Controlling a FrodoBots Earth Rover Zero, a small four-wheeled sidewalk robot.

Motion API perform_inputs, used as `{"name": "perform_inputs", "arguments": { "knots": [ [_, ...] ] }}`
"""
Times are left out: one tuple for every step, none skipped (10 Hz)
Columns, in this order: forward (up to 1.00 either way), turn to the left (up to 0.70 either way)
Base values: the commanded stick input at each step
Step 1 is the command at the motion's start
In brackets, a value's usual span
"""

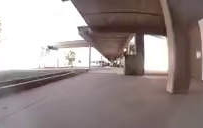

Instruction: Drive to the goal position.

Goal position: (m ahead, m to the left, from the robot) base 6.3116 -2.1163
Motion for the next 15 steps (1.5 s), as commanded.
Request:
{"name": "perform_inputs", "arguments": {
  "knots": [
    [0.5, 0.0],
    [0.5, 0.0],
    [0.5, 0.0],
    [0.5, 0.0],
    [0.5, 0.0],
    [0.5, 0.0],
    [0.5, 0.0],
    [0.5, 0.0],
    [0.5, 0.0],
    [0.5, 0.0],
    [0.5, 0.0],
    [0.5, 0.0],
    [0.5, 0.0],
    [0.5, 0.0],
    [0.5, 0.0]
  ]
}}
